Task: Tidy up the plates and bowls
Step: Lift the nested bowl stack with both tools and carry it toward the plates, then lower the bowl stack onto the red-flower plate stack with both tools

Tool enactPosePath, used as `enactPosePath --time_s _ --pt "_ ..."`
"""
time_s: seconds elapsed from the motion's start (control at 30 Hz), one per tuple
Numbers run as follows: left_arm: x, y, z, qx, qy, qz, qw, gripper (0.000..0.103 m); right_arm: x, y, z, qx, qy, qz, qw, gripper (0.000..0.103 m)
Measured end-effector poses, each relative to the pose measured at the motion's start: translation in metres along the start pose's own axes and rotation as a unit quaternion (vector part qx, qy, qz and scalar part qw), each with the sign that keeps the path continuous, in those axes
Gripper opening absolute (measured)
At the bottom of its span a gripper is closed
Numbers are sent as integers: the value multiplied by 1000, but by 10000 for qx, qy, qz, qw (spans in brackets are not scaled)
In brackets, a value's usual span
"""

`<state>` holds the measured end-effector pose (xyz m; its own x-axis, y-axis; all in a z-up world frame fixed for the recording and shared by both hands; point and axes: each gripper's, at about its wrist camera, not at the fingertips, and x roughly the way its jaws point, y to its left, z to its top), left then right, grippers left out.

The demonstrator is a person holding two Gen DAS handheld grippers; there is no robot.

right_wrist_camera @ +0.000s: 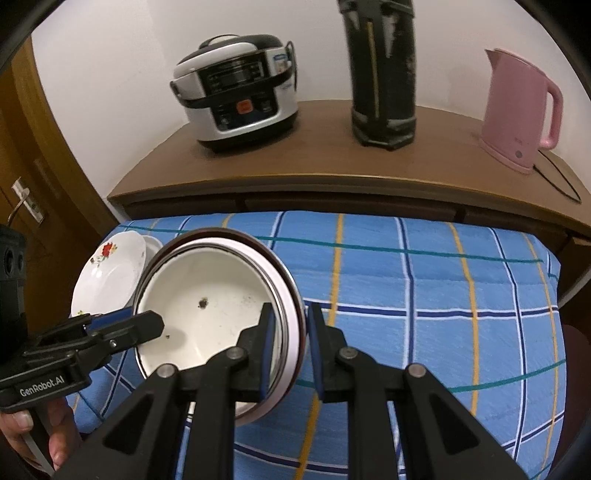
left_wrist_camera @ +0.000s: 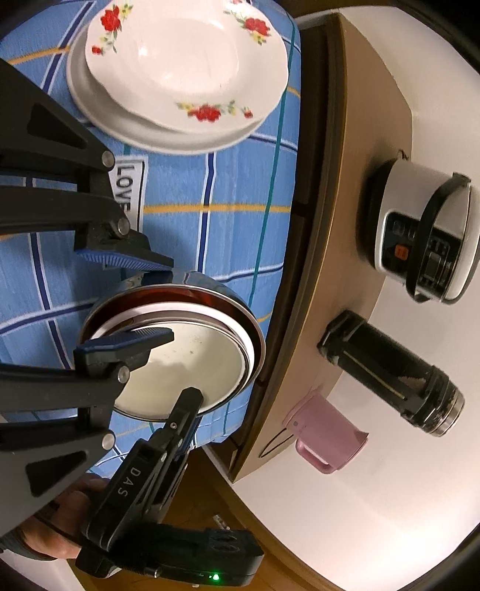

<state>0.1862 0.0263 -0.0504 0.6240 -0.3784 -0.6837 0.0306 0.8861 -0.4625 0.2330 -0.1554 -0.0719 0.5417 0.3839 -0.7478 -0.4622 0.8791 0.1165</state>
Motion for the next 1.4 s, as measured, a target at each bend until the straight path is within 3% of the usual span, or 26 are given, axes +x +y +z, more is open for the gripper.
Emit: enactPosePath --time_s 1.4 --pt "-79 92 -1 -577 -458 737 9946 34 32 135 34 -1126 204 488 9922 18"
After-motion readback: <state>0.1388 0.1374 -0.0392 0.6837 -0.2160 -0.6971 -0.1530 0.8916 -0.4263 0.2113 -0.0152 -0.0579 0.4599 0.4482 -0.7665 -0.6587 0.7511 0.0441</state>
